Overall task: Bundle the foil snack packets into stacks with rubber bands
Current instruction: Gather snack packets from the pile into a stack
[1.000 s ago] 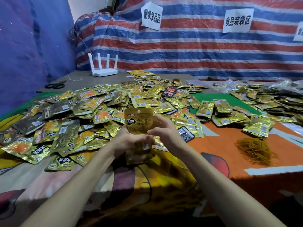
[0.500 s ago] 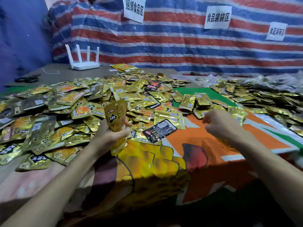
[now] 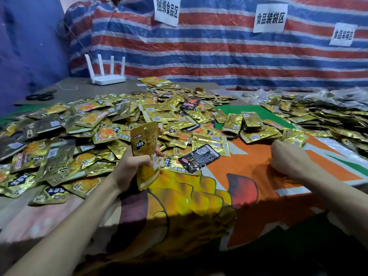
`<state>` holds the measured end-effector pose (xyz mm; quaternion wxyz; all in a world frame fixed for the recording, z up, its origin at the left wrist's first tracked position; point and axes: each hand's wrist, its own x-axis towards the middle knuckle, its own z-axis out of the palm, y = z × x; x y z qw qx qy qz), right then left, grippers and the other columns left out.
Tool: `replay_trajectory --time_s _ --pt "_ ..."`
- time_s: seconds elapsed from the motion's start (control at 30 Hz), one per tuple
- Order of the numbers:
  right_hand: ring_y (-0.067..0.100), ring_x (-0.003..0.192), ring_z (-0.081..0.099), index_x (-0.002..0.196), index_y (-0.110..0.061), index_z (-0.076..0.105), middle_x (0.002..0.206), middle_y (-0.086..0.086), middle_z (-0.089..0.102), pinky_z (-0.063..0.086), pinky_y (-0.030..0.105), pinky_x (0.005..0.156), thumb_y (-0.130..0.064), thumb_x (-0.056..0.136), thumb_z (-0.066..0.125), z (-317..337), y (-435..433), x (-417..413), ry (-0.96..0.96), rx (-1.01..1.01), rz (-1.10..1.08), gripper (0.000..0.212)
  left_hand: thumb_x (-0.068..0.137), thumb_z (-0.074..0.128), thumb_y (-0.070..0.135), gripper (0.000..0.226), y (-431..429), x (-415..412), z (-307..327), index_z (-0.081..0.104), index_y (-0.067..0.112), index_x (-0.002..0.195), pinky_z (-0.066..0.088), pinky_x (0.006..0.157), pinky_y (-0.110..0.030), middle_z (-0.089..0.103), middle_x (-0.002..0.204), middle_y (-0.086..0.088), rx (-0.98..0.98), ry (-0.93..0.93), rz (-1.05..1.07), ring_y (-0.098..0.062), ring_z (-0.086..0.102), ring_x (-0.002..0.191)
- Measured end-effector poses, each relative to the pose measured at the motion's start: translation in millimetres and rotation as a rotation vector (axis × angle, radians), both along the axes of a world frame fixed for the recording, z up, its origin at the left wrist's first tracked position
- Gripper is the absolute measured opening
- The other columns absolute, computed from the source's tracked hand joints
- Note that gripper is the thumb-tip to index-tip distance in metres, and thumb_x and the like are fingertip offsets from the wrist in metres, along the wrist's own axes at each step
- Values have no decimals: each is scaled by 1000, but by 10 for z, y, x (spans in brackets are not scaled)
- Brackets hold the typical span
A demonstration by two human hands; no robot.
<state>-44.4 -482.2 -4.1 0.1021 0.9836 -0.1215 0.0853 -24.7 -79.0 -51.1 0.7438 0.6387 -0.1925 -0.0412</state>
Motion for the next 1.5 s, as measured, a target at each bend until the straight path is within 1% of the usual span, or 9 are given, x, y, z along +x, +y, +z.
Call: replay_trajectory --time_s 0.13,0.23,0.47,0.73,0.93,1.03,1.27,1.4,1.5 --pt "26 59 54 66 -10 46 69 8 50 50 37 51 3 85 57 40 -9 1 1 16 -11 26 61 54 -2 36 0 4 7 66 9 93 52 84 -64 59 94 -17 3 -18 -3 -33 64 95" --pt "31 58 56 69 -1 58 69 13 53 57 43 56 7 82 59 86 -20 16 -62 60 -16 16 61 53 -2 47 -11 -2 31 66 14 104 57 76 -52 56 96 -20 -13 -27 -17 -30 63 92" --pt "35 69 66 78 0 78 75 18 71 60 44 64 1 79 74 302 -42 76 -177 303 -61 4 61 51 -1 48 -37 -28 64 63 13 105 59 67 -36 55 95 -21 -5 -68 -2 -22 64 85" --pt "25 62 64 78 0 79 77 17 73 53 30 53 -2 77 78 497 -48 105 -159 571 -176 2 62 51 -2 62 -31 7 42 69 25 115 57 74 -45 56 93 -17 -35 -54 -21 -29 62 88" --pt "17 56 63 77 -7 80 65 8 70 42 20 43 -4 72 87 488 -10 80 -145 645 -148 10 62 51 -1 69 -29 10 39 69 33 119 55 76 -49 56 92 -14 -41 -68 -32 -28 62 87" --pt "18 50 65 70 -9 78 57 9 70 44 19 38 0 71 87 478 -21 81 -129 692 -140 13 62 51 -2 70 -27 8 37 69 33 120 56 74 -49 56 92 -14 -51 -48 -38 -28 62 87" --pt "27 55 73 72 -3 78 63 14 73 59 27 47 6 73 84 485 -84 77 -72 771 -169 11 61 50 -2 54 -33 -11 62 65 18 109 56 73 -44 55 92 -19 -22 -51 -30 -27 62 86" --pt "20 47 68 77 -3 78 61 15 72 51 23 41 5 74 84 524 -89 45 -114 802 -145 10 61 50 -2 54 -37 -13 71 67 22 107 56 74 -41 55 92 -18 -7 -69 -27 -27 62 86" --pt "26 65 66 89 -1 79 72 13 71 52 30 61 1 80 80 549 -103 57 -230 649 -134 10 61 49 -2 59 -43 -7 64 69 26 109 54 76 -44 54 92 -17 -27 -75 -31 -28 61 86"
